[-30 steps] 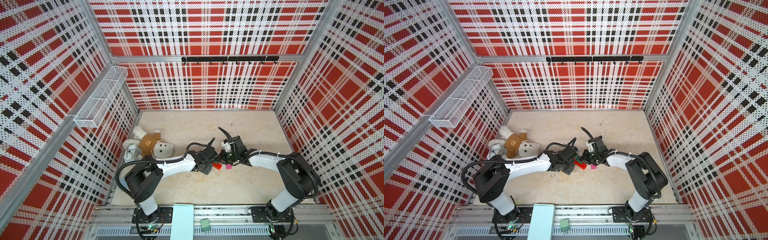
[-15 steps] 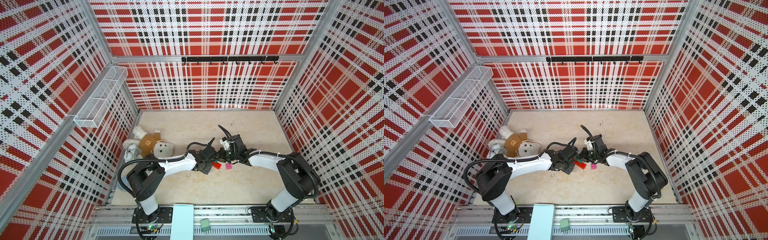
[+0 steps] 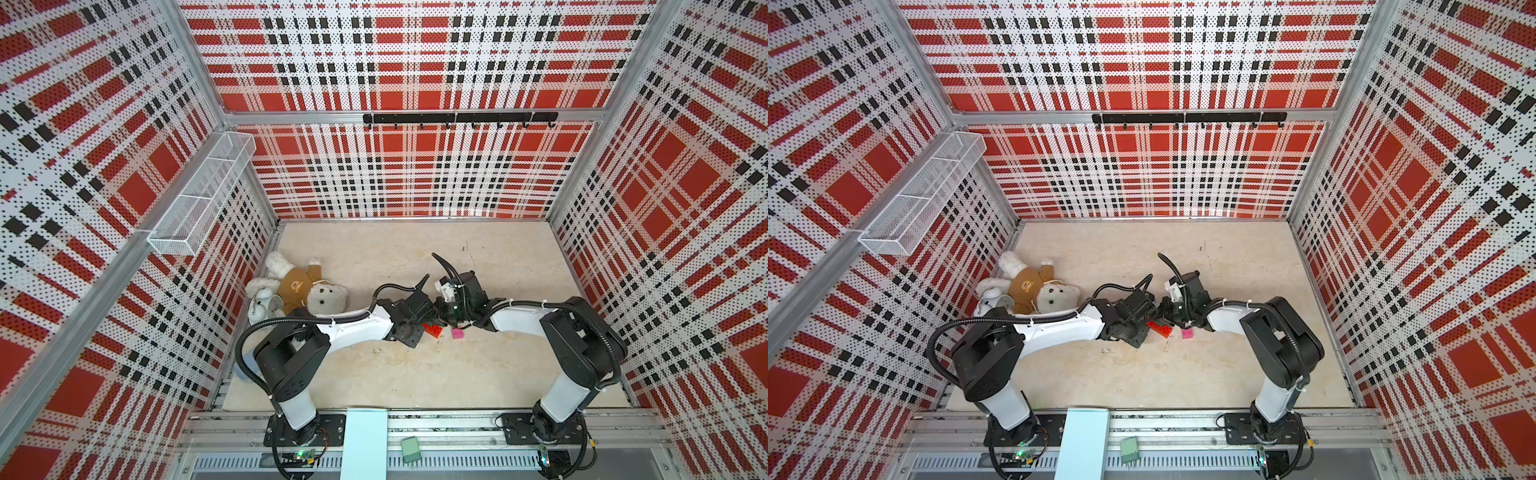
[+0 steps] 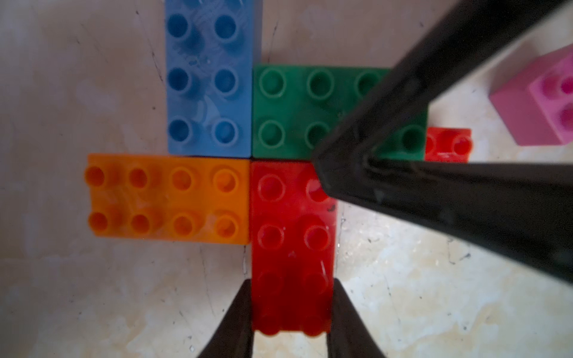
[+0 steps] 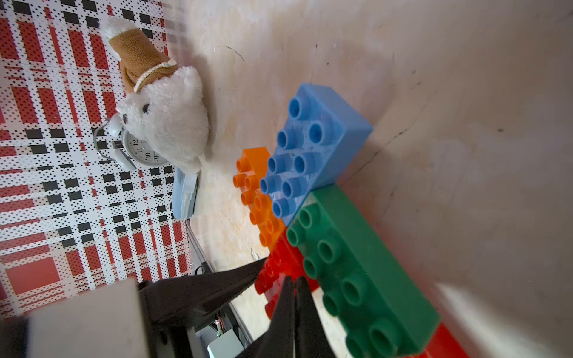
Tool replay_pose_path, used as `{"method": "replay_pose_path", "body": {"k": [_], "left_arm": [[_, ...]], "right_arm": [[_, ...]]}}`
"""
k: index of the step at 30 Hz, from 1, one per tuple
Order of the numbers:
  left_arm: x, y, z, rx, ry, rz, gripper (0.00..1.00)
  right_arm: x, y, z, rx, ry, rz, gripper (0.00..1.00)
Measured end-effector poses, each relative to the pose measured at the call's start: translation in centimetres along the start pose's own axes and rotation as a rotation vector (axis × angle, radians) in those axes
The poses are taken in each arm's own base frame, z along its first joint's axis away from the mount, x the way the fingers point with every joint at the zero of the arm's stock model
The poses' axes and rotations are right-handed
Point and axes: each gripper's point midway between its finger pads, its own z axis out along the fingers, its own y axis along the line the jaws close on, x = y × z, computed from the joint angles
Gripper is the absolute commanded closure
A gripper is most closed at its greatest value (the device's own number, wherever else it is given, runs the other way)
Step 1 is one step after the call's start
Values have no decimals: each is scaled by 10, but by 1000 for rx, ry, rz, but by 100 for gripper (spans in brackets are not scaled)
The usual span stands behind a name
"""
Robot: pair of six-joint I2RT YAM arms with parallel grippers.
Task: Assemble a small pinwheel with lego
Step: Assemble the lego brick with the lego brick.
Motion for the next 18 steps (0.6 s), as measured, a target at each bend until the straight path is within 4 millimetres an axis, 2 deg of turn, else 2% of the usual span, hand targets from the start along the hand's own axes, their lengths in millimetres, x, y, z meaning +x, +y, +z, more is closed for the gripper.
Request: {"method": "replay_pose_path", "body": {"k": [18], "left_arm": [[0,7,5,-7,9,-19,74]], "right_arm": [[-6,1,11,103,5,-18,100]]}}
